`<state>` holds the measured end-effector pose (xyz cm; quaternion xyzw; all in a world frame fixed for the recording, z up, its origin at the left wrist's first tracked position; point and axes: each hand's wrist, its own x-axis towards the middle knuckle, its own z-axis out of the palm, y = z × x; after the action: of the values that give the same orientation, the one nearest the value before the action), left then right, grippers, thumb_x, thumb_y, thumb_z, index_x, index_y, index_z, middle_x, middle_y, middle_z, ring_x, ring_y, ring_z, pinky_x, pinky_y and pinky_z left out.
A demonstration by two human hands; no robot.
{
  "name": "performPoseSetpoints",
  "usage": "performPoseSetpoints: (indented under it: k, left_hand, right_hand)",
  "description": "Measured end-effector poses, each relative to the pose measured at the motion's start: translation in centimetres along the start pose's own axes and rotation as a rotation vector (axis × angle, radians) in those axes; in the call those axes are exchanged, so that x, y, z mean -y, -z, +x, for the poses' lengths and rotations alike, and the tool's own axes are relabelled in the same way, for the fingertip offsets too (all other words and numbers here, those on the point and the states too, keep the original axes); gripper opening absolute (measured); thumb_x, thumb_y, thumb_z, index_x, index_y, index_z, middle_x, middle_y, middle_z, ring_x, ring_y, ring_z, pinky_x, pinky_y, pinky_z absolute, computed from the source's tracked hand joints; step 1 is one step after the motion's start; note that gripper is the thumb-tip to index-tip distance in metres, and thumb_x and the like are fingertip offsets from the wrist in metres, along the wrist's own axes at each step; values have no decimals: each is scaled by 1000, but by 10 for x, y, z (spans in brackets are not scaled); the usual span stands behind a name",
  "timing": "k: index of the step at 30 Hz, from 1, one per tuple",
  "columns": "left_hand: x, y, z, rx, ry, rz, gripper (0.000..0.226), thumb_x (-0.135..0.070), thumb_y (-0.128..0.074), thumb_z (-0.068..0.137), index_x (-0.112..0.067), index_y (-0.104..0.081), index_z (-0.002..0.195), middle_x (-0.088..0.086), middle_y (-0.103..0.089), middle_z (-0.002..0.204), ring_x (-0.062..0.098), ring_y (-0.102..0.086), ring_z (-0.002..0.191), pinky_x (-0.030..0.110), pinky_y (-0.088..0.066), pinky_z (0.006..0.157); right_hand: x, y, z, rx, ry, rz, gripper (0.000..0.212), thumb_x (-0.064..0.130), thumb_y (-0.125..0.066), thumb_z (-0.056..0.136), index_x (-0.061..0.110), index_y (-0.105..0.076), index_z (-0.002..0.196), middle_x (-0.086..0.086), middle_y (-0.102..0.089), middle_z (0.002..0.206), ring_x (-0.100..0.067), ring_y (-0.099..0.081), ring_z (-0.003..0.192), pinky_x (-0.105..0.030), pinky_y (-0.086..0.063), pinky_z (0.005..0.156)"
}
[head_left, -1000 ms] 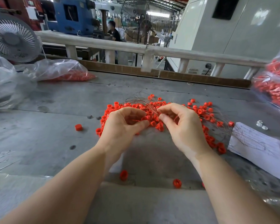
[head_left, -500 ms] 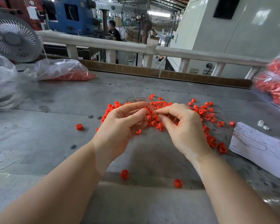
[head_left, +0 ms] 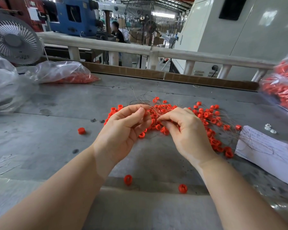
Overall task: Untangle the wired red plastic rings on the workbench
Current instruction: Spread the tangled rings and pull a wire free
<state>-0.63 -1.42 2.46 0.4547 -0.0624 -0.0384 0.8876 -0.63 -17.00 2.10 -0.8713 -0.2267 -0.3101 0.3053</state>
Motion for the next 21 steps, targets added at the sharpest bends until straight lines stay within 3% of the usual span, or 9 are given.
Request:
performPoseSetpoints:
  k: [7, 21]
  left_hand:
    - [0, 3, 2, -47, -10, -61, 25, -1, -49, 90, -6, -66, 72, 4, -64, 64, 8, -64, 58, 16, -54, 58]
    - [-4, 6, 7, -158, -51, -119, 21, -1, -48, 93, -5, -60, 76, 4, -60, 65, 6, -61, 57, 14, -53, 58]
  right_hand:
    - [2, 0, 0, 34, -74, 116, 9, 4, -61, 88, 9, -67, 86, 6, -63, 76, -13, -58, 73, -25, -46, 72]
    - [-8, 2, -1, 126, -147, -57, 12, 1, -64, 84, 12, -66, 84, 8, -63, 83, -17, -58, 85, -32, -46, 79]
